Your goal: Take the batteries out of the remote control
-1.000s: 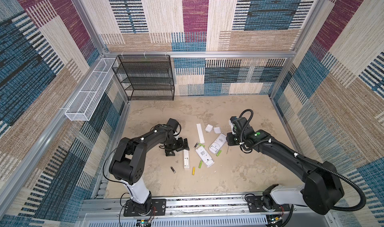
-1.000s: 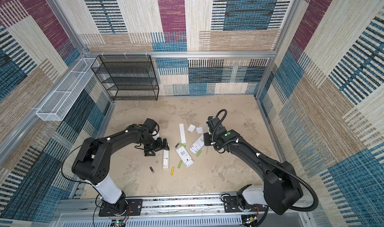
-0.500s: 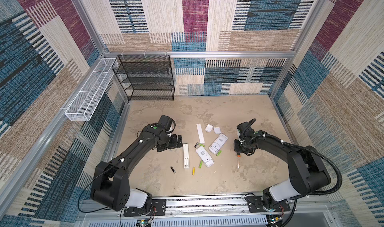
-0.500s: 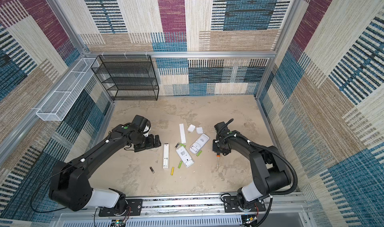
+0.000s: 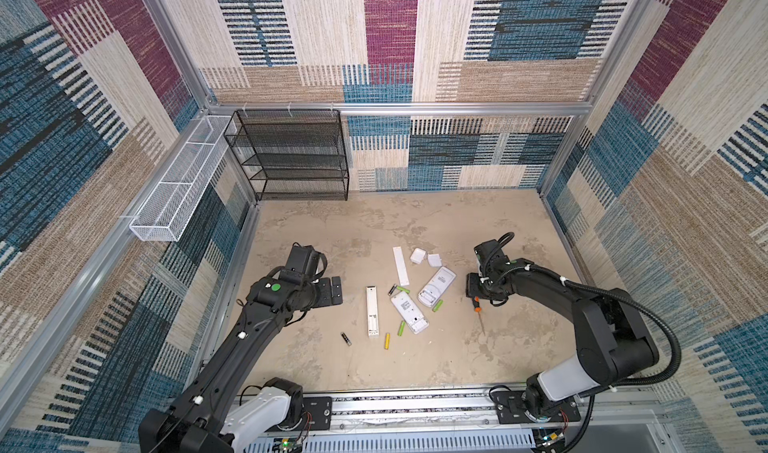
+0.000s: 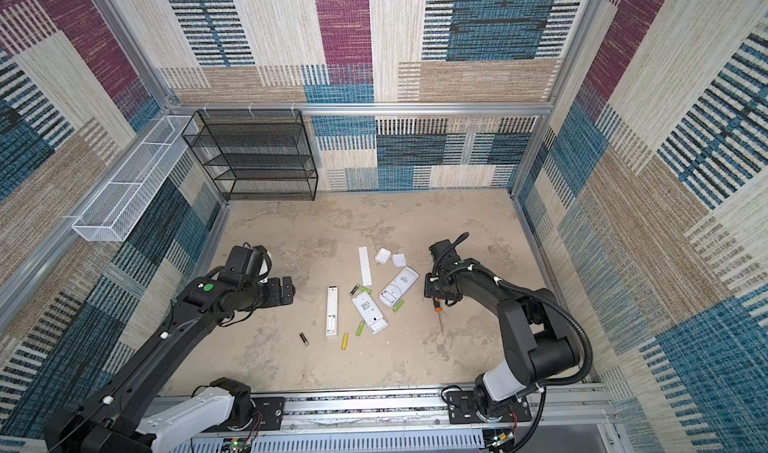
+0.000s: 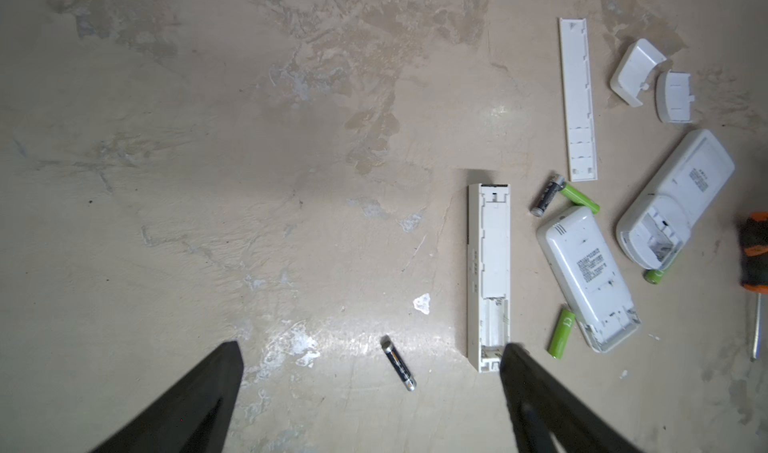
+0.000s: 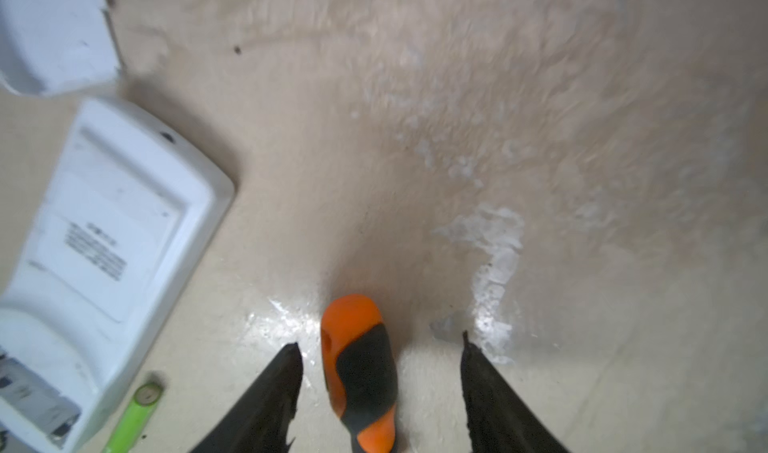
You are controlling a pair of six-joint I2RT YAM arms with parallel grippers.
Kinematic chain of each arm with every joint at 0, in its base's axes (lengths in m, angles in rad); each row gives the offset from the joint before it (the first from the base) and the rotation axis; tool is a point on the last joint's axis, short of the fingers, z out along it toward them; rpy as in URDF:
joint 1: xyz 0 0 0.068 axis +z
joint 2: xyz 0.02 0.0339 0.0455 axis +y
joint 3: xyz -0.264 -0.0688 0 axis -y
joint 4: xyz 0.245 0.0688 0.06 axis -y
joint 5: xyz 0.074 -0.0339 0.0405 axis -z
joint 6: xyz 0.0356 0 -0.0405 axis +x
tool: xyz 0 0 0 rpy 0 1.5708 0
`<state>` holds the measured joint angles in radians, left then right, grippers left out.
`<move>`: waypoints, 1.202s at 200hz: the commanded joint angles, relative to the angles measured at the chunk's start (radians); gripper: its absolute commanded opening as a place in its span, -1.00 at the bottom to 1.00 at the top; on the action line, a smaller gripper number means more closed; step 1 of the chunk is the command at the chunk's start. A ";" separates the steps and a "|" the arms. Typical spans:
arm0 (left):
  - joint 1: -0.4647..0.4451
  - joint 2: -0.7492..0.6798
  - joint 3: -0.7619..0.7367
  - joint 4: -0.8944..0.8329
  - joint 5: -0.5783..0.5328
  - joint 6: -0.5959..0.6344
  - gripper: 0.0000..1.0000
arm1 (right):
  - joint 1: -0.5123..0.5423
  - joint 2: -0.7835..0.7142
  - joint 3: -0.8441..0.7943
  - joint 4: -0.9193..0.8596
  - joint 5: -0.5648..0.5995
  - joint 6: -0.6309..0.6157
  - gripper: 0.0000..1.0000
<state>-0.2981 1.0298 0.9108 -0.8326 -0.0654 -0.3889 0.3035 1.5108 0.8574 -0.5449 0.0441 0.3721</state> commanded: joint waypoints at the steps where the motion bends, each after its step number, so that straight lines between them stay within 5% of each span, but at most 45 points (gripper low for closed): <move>1: 0.036 -0.055 -0.048 0.081 -0.097 0.069 0.99 | 0.000 -0.058 0.023 0.046 0.102 -0.019 0.37; 46: 0.103 -0.114 -0.199 0.420 -0.244 0.261 0.99 | -0.031 -0.268 -0.139 0.411 0.404 -0.036 1.00; 73: 0.133 -0.117 -0.331 0.663 -0.296 0.405 0.99 | -0.064 -0.338 -0.310 0.760 0.481 -0.190 1.00; 129: 0.286 -0.052 -0.595 1.207 -0.134 0.405 0.99 | -0.171 -0.266 -0.530 1.313 0.356 -0.292 1.00; 157: 0.297 0.089 -0.657 1.502 -0.064 0.406 0.99 | -0.178 -0.214 -0.622 1.566 0.298 -0.347 1.00; 191: 0.298 0.278 -0.693 1.802 -0.106 0.365 0.99 | -0.180 -0.118 -0.662 1.759 0.244 -0.437 1.00; 223: 0.298 0.527 -0.688 2.073 0.007 0.413 0.98 | -0.187 -0.026 -0.675 1.874 0.225 -0.451 1.00; 240: 0.298 0.469 -0.647 1.892 -0.014 0.396 0.98 | -0.199 -0.034 -0.662 1.829 0.205 -0.438 1.00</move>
<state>-0.0010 1.5265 0.2253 1.0050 -0.1013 0.0021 0.1162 1.4715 0.1883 1.1824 0.2924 -0.0532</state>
